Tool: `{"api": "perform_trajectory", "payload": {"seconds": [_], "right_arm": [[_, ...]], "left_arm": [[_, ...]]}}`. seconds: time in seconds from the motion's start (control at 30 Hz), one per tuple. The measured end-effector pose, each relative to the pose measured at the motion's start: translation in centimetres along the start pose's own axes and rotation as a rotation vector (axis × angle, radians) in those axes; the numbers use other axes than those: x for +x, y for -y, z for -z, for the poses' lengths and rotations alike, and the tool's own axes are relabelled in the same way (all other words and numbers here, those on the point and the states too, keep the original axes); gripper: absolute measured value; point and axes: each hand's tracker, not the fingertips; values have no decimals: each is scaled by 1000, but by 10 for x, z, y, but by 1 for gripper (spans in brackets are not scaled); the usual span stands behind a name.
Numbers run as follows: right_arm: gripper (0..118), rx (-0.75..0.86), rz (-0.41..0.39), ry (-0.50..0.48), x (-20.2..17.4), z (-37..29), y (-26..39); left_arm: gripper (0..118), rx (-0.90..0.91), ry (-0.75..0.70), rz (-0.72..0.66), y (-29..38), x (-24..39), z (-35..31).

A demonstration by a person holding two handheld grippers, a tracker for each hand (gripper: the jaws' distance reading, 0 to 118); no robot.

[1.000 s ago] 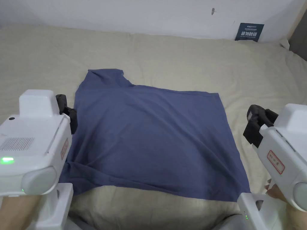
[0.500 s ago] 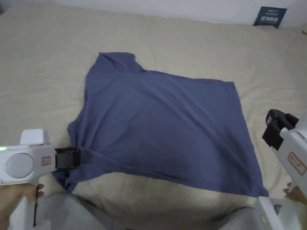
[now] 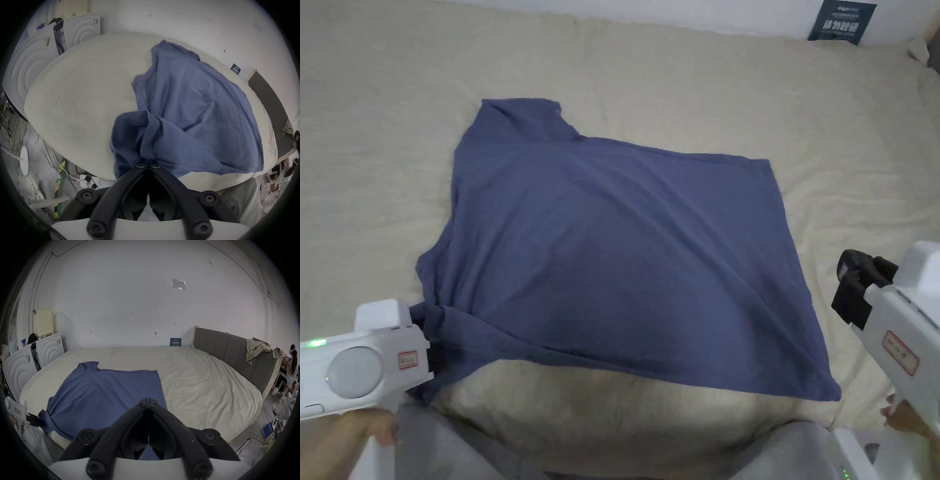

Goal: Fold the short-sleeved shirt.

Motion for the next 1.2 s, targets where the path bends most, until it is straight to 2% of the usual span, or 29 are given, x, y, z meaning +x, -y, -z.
{"api": "perform_trajectory", "payload": {"seconds": [0.1, 0.13, 0.17, 0.2, 0.23, 0.27, 0.37, 0.4, 0.5, 0.57, 0.6, 0.67, 0.7, 0.77, 0.8, 0.83, 0.9, 1.0, 1.2], "right_arm": [[2, -134, 17, -12, 13, 10, 8], [7, -199, 27, -21, 18, 16, 12], [22, -249, 38, -31, 22, 22, 17], [51, -275, 48, -48, 26, 29, 25], [91, -309, 55, -61, 30, 35, 33], [115, -376, 53, -67, 32, 42, 41], [118, -538, 80, -65, 36, 62, 66], [118, -566, 79, -34, 37, 69, 73], [117, -664, 52, 24, 39, 87, 95], [114, -688, 76, 60, 38, 94, 103], [109, -690, 103, 57, 43, 97, 109], [92, -699, 146, 51, 45, 103, 115], [83, -709, 152, 59, 45, 106, 117], [43, -713, 162, 55, 47, 107, 120], [17, -714, 166, 56, 47, 106, 120], [2, -707, 177, 58, 48, 104, 118], [1, -692, 211, 11, 54, 98, 110], [1, -659, 193, -16, 59, 85, 90], [1, -516, 228, -78, 75, 67, 27]], "left_arm": [[1, 103, 23, -27, -8, 2, -28], [1, 136, 24, -22, -11, 2, -36], [1, 157, 24, -12, -14, 4, -43], [1, 172, 25, -6, -16, 7, -49], [1, 186, 29, -2, -18, 9, -55], [1, 198, 32, -2, -19, 9, -56], [1, 209, 43, 0, -23, 14, -63], [1, 211, 44, 2, -23, 15, -63], [1, 207, 38, 20, -23, 20, -62], [1, 197, 28, 28, -21, 21, -59], [1, 191, 28, 30, -20, 21, -58], [1, 179, 21, 31, -19, 23, -55], [1, 171, 21, 32, -18, 23, -54], [1, 164, 16, 28, -18, 23, -53], [1, 163, 15, 30, -17, 24, -53], [1, 161, 10, 32, -17, 24, -54], [1, 162, 9, 34, -17, 25, -54], [1, 159, 10, 35, -21, 25, -58], [1, 197, 41, 21, -43, 26, -72]]}}
